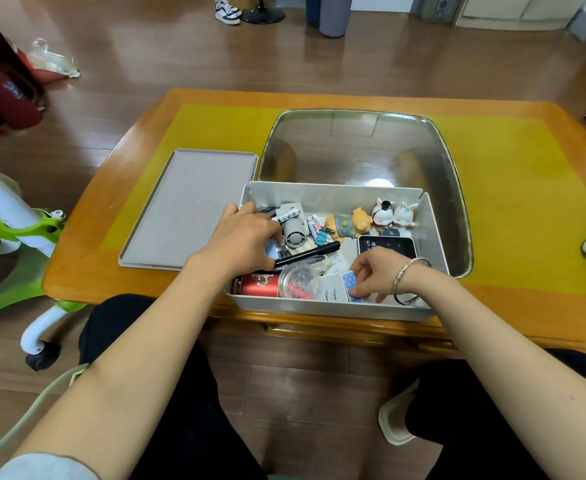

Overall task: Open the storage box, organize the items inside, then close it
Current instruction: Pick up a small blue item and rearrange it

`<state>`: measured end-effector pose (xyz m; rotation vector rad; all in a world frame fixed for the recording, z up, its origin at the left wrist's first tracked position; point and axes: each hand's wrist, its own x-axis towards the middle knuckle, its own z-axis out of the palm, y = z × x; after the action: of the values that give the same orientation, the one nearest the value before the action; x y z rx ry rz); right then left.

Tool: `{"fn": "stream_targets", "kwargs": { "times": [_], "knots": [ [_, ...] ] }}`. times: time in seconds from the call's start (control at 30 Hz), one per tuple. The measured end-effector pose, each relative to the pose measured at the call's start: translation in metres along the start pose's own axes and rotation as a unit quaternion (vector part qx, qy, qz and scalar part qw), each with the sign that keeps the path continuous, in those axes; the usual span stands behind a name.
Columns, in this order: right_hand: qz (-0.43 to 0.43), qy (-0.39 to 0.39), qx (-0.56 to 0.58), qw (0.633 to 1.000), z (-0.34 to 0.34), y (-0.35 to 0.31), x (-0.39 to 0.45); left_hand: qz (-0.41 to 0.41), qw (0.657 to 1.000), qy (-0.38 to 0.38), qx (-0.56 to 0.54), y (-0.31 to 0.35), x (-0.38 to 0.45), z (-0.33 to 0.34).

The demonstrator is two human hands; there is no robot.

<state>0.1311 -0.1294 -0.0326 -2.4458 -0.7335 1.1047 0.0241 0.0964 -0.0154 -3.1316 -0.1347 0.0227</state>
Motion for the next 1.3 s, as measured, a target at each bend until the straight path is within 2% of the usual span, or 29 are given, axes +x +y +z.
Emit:
{"fn": "stream_targets", "kwargs": {
  "times": [0.13,0.3,0.5,0.6,0.77,0.9,0.97,1.07,1.17,1.3],
  "knots": [
    [-0.008,0.007,0.002,1.0,0.001,0.001,-0.001,-0.022,0.999,0.035,-0.034,-0.002,-0.006,0.0],
    [-0.027,0.045,0.019,0.998,-0.004,0.003,-0.003,-0.075,0.983,0.105,-0.133,-0.001,-0.013,-0.007],
    [-0.095,0.163,0.072,0.98,-0.012,0.005,-0.013,-0.087,0.928,0.213,-0.293,0.018,-0.013,-0.036],
    [-0.13,0.215,0.132,0.959,-0.018,0.005,-0.023,-0.086,0.899,0.234,-0.359,0.036,-0.009,-0.045],
    [-0.189,0.204,0.191,0.941,-0.02,0.002,-0.044,-0.053,0.859,0.204,-0.466,0.075,-0.001,-0.042],
    [-0.239,0.208,0.187,0.93,-0.018,0.004,-0.051,-0.033,0.842,0.15,-0.518,0.097,0.003,-0.031],
    [-0.243,0.243,0.174,0.923,-0.017,0.008,-0.052,-0.024,0.824,0.121,-0.553,0.105,0.004,-0.026],
    [-0.232,0.32,0.094,0.914,-0.017,0.014,-0.051,-0.005,0.796,0.082,-0.6,0.118,0.006,-0.018],
    [-0.199,0.364,0.041,0.909,-0.011,0.023,-0.049,0.001,0.794,0.058,-0.605,0.126,0.011,-0.01],
    [-0.137,0.437,0.044,0.888,-0.006,0.043,-0.046,-0.002,0.822,0.046,-0.568,0.124,0.019,-0.002]
  ]
}}
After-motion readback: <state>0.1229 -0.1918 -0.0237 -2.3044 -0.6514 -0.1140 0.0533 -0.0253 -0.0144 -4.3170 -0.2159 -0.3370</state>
